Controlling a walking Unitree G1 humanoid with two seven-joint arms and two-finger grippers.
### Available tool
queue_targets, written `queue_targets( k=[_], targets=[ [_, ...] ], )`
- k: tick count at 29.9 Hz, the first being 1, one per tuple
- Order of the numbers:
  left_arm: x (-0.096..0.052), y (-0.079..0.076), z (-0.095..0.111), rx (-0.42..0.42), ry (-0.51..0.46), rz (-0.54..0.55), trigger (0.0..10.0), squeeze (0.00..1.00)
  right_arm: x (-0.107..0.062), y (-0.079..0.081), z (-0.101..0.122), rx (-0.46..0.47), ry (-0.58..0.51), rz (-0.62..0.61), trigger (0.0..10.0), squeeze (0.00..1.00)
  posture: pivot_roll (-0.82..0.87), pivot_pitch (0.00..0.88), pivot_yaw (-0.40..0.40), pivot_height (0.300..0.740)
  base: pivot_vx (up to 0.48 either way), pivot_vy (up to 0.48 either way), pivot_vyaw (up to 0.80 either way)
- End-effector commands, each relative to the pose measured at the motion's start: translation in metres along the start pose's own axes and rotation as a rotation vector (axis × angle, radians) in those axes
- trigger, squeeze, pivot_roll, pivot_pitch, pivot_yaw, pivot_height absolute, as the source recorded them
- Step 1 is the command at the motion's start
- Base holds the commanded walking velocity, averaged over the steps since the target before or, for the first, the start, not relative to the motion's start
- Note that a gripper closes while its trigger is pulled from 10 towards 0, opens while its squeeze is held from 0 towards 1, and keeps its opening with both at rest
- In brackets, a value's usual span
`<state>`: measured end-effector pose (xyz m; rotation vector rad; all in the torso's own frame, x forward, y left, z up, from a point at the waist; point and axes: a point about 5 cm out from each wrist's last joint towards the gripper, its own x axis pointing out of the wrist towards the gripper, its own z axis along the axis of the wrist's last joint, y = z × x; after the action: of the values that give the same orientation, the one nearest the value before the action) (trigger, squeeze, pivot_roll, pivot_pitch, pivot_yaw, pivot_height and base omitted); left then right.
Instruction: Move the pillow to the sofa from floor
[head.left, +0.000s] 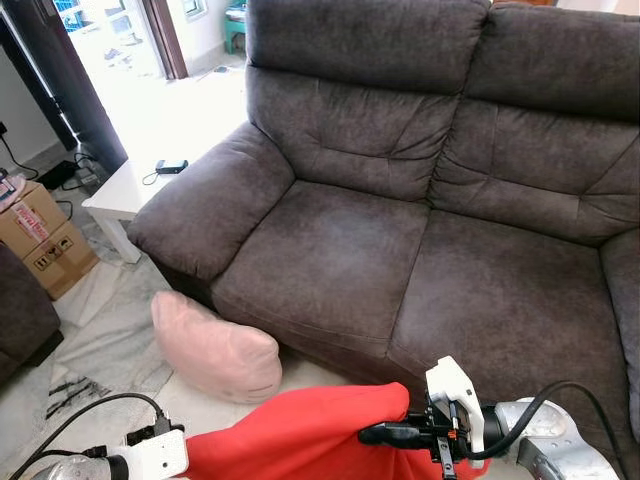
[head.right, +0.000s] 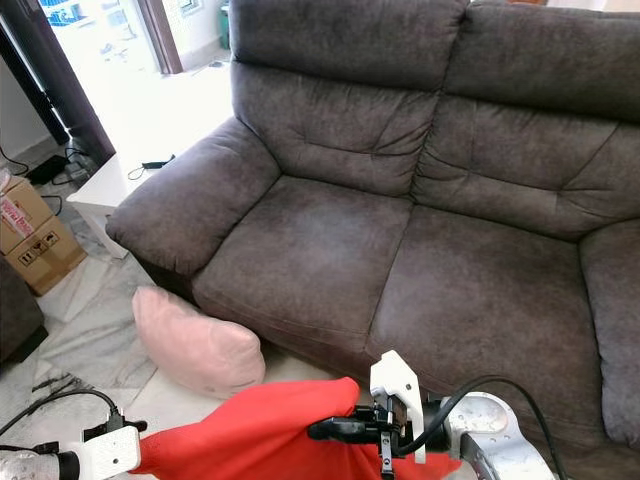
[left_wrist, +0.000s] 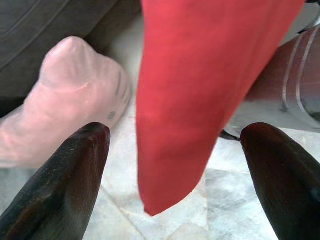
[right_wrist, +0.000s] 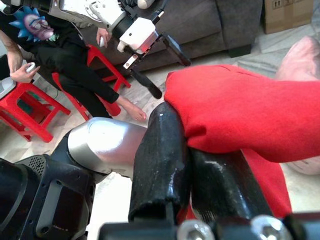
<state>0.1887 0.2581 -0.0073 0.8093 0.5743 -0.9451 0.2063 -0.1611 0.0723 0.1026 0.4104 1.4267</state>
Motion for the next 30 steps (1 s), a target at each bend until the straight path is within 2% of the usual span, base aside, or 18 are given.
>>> queue_targets(
  k=[1, 6, 12, 15, 22, 29, 30],
  targets=[
    [0.001, 0.001, 0.001, -0.007, -0.011, 0.012, 10.0, 0.0, 0.002, 0.005, 0.023, -0.089, -0.085, 0.064, 10.0, 0.0, 0.06, 0.098, 0.019, 0.74, 0.0, 0.0, 0.0],
    [0.005, -0.001, 0.002, -0.017, -0.023, -0.002, 10.0, 0.0, 0.002, 0.006, 0.024, -0.09, -0.084, 0.069, 10.0, 0.0, 0.06, 0.1, 0.017, 0.74, 0.0, 0.0, 0.0],
    [0.018, -0.009, 0.001, -0.041, -0.011, -0.024, 10.0, 0.0, 0.001, 0.007, 0.026, -0.093, -0.082, 0.08, 10.0, 0.0, 0.05, 0.104, 0.013, 0.74, 0.0, 0.0, 0.0],
    [0.021, -0.008, 0.001, -0.057, -0.007, -0.008, 10.0, 0.0, -0.001, 0.008, 0.027, -0.093, -0.081, 0.081, 10.0, 0.0, 0.04, 0.106, 0.011, 0.74, 0.0, 0.0, 0.0],
    [0.024, -0.002, 0.0, -0.101, 0.006, 0.025, 10.0, 0.0, -0.003, 0.01, 0.027, -0.092, -0.079, 0.08, 10.0, 0.0, 0.03, 0.108, 0.007, 0.74, 0.0, 0.0, 0.0],
    [0.024, -0.005, -0.006, -0.125, 0.036, 0.02, 10.0, 0.0, -0.003, 0.011, 0.027, -0.088, -0.075, 0.082, 10.0, 0.0, 0.02, 0.113, 0.002, 0.74, 0.0, 0.0, 0.0],
    [0.025, -0.006, -0.005, -0.129, 0.034, 0.015, 9.3, 0.0, -0.003, 0.012, 0.027, -0.088, -0.075, 0.082, 10.0, 0.0, 0.02, 0.113, 0.001, 0.74, 0.0, 0.0, 0.0]
  ],
)
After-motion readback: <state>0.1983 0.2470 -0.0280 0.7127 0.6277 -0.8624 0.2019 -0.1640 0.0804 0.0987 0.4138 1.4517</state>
